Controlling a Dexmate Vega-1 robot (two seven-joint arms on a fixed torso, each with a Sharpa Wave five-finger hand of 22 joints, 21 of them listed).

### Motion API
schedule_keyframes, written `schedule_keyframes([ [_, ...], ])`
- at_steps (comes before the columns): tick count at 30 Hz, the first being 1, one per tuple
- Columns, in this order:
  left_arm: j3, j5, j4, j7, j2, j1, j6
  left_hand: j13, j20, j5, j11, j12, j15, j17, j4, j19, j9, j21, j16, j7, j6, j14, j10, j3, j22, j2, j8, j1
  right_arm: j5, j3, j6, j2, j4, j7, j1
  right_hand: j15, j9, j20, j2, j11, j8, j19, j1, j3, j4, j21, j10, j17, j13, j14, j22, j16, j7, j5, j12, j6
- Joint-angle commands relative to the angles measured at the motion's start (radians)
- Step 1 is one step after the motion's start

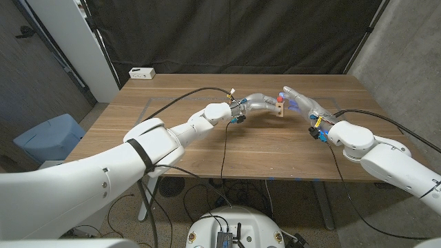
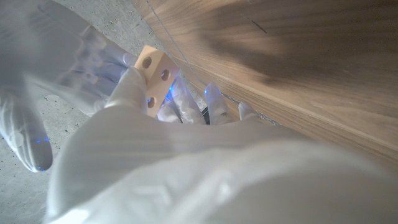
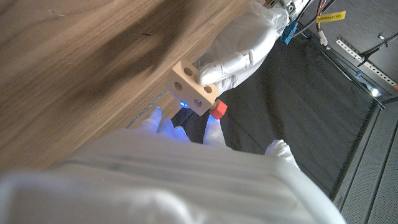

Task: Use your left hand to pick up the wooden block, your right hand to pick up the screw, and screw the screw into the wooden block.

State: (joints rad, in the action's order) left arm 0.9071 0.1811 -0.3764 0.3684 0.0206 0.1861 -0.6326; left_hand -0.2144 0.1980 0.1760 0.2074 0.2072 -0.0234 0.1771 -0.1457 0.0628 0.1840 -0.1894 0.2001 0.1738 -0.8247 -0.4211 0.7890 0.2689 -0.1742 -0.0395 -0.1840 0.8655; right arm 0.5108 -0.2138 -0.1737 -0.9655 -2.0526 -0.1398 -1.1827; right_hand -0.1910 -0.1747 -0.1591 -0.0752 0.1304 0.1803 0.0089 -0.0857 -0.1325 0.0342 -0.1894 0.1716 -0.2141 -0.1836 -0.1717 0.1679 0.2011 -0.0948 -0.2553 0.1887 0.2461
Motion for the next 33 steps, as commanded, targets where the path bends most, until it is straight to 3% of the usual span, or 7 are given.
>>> schedule_keyframes([
  [1,-0.003,0.003,-0.002,0.006,-0.003,0.005,-0.012,0.0,0.009,0.008,-0.001,0.001,0.0,0.003,0.001,-0.004,0.004,-0.004,0.0,0.005,-0.006,0.0,-0.002,0.004,-0.002,-0.002,-0.008,-0.01,0.007,-0.008,0.001,-0.009,-0.013,-0.005,-0.006,-0.004,-0.003,-0.004,0.003,-0.004,0.005,-0.005,0.007,-0.003,-0.006,0.0,0.066,0.0,-0.002,-0.124,0.003,0.005,0.0,-0.006,0.006,0.005],
  [33,-0.006,-0.003,-0.004,0.009,0.003,0.013,-0.026,0.0,0.009,0.008,-0.003,0.001,0.001,0.003,0.001,-0.004,0.004,-0.004,0.0,0.007,-0.003,-0.001,-0.003,0.005,-0.002,-0.001,-0.007,-0.01,0.018,0.058,-0.007,-0.029,-0.071,-0.056,-0.099,-0.002,-0.003,-0.003,0.002,-0.005,0.006,-0.006,0.009,-0.001,-0.009,0.0,0.066,0.0,-0.002,-0.123,0.003,0.005,0.001,-0.007,0.006,0.009],
])
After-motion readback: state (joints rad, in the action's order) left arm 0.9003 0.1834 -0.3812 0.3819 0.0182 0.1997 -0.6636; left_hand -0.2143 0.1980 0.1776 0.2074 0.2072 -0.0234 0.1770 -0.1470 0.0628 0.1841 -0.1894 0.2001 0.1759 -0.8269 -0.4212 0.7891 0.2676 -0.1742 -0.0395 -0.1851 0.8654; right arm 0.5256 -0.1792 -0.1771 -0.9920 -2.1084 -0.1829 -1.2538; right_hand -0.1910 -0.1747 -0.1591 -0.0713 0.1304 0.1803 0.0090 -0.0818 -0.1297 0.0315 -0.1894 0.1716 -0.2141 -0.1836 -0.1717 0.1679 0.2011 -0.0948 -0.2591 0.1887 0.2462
